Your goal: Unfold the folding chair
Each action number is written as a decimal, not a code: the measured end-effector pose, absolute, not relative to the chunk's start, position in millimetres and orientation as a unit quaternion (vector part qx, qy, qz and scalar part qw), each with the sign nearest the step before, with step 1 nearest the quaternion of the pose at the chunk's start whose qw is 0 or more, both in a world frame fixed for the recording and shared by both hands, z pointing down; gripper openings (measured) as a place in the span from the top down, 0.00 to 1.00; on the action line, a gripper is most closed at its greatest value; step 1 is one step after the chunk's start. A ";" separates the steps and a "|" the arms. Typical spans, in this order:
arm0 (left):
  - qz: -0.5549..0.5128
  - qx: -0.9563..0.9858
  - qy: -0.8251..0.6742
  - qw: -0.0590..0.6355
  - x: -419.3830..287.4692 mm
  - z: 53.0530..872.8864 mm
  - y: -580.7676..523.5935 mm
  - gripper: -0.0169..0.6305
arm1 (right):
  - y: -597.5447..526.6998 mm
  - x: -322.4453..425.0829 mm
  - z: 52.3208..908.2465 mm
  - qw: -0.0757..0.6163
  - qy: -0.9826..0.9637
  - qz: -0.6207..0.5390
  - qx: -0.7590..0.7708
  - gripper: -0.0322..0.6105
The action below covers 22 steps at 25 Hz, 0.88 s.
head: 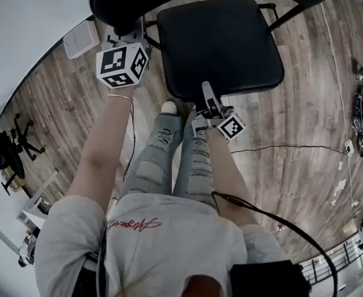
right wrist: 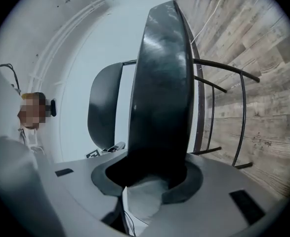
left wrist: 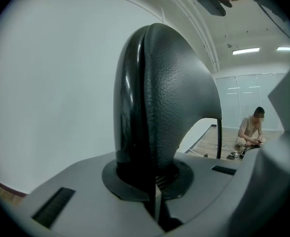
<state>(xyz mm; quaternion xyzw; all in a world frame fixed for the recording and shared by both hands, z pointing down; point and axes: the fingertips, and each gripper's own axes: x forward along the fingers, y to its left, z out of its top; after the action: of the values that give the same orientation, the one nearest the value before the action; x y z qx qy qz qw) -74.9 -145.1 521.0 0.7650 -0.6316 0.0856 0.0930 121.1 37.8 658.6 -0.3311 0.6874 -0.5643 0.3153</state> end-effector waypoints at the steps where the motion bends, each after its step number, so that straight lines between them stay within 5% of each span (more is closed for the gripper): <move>1: 0.081 0.767 -0.631 0.090 -75.7 520.2 -146.9 0.95 | 37.6 120.7 660.0 0.319 0.684 -0.566 -0.331 0.73; 22: 0.056 0.813 -0.576 0.062 -92.3 546.5 -268.2 0.95 | -2.2 106.0 719.1 0.345 0.668 -0.557 -0.353 0.74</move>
<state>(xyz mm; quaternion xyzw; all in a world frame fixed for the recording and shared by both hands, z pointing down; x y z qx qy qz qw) -92.3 -268.2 546.5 0.8130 -0.5763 0.0558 0.0615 106.0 -2.2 719.1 -0.3529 0.6683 -0.5566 0.3448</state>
